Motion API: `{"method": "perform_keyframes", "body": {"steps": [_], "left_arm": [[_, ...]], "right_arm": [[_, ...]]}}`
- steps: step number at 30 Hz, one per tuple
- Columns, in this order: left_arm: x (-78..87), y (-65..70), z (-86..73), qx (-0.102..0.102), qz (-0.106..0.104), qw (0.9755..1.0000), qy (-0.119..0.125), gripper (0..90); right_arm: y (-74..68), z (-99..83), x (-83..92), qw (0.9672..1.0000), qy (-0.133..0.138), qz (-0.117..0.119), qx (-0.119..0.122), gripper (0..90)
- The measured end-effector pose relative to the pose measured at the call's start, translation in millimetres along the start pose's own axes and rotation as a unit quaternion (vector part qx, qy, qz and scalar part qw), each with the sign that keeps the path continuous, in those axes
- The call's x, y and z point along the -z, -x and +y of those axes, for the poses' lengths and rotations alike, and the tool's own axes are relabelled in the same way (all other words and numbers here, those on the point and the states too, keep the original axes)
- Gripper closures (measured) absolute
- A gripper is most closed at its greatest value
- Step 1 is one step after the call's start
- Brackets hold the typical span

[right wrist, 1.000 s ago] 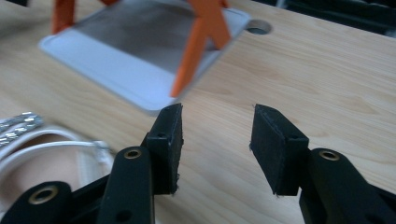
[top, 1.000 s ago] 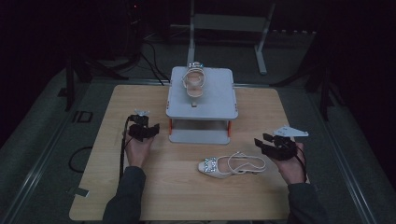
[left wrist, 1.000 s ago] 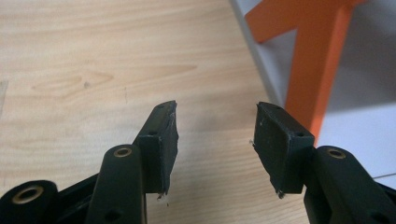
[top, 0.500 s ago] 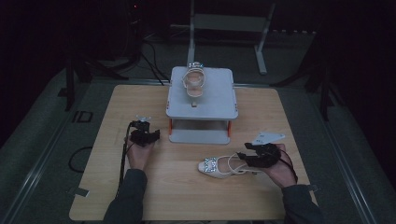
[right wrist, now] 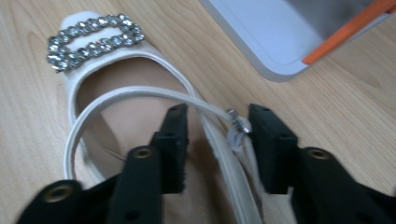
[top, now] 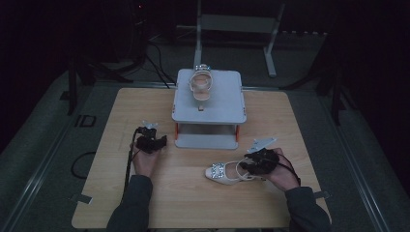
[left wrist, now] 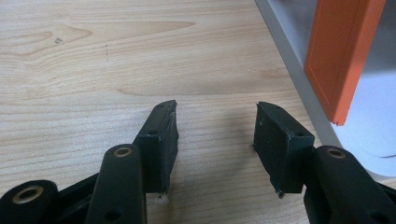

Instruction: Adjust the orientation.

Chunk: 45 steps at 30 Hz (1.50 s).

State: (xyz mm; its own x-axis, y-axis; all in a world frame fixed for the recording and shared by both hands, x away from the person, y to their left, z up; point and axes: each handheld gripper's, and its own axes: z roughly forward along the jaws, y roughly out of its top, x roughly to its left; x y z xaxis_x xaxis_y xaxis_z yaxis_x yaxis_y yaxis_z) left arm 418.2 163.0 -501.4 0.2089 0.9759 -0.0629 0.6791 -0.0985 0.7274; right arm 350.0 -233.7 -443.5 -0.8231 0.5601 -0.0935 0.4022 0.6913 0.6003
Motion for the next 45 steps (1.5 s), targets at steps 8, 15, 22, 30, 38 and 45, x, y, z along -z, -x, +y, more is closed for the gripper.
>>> {"method": "perform_keyframes", "body": {"steps": [8,15,22,30,38,45], "left_arm": [[-0.5,3.4,-5.5,-0.013,0.011,0.9997,0.018,50.1],[-0.7,4.6,-5.4,-0.018,0.015,0.9996,0.016,50.1],[-0.7,4.6,-5.4,-0.018,0.014,0.9996,0.016,49.8],[-0.8,4.7,-5.5,-0.019,0.015,0.9996,0.017,49.7],[-0.6,4.9,-5.6,-0.019,0.015,0.9996,0.017,49.7],[-0.6,4.8,-5.7,-0.019,0.015,0.9996,0.017,49.7]], "right_arm": [[2.0,1.7,0.6,1.0000,-0.009,0.003,-0.002,75.5],[8.3,-8.3,4.9,0.9987,0.014,0.025,-0.042,82.1],[10.1,-19.7,17.9,0.9958,0.046,0.028,-0.075,82.9],[17.4,-32.6,33.2,0.9915,0.066,0.014,-0.111,83.3],[29.7,-48.9,47.9,0.9863,0.079,-0.003,-0.145,83.3],[43.2,-57.0,60.2,0.9786,0.099,-0.024,-0.179,83.3]]}}
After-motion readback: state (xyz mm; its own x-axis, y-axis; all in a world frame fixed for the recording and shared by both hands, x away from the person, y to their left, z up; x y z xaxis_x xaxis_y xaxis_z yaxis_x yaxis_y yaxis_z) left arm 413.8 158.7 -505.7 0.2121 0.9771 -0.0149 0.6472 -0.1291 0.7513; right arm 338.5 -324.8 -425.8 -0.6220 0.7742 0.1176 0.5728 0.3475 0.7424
